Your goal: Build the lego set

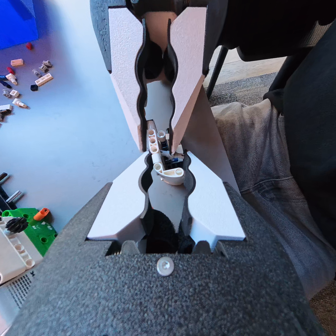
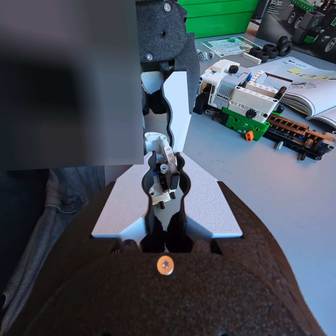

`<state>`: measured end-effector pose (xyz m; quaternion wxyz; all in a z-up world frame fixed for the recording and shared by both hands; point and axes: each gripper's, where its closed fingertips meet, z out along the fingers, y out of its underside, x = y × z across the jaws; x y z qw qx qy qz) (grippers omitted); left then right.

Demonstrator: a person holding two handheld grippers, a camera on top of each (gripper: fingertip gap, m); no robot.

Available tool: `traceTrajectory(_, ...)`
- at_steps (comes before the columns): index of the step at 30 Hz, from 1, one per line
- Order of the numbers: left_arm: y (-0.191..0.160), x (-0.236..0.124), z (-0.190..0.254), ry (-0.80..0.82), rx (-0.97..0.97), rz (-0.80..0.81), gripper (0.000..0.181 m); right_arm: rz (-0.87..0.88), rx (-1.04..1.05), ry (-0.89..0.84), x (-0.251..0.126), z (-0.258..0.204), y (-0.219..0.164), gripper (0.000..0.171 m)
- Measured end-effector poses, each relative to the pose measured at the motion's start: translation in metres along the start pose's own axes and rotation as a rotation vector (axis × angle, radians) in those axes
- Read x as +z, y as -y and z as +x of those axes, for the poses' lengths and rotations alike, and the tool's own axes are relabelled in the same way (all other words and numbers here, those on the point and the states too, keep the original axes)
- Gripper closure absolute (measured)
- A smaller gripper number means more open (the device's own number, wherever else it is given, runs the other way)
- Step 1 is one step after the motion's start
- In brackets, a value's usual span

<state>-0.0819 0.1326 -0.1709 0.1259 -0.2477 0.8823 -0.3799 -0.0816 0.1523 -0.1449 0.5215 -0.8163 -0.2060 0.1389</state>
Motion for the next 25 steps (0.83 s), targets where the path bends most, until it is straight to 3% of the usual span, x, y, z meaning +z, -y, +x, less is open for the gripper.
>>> traceTrajectory(8, 0.001, 0.000, 0.006, -0.029, 0.021, 0.003, 0.150, -0.007, -0.009, 0.080, -0.004, -0.009, -0.002, 0.147)
traceTrajectory(20, 0.002, 0.002, 0.003, 0.017, 0.027, 0.011, 0.150, -0.006, -0.005, 0.013, -0.002, -0.002, -0.002, 0.150)
traceTrajectory(25, 0.002, 0.002, -0.002, 0.031, 0.000, 0.014, 0.150, -0.022, 0.048, 0.032, -0.006, -0.002, -0.003, 0.136)
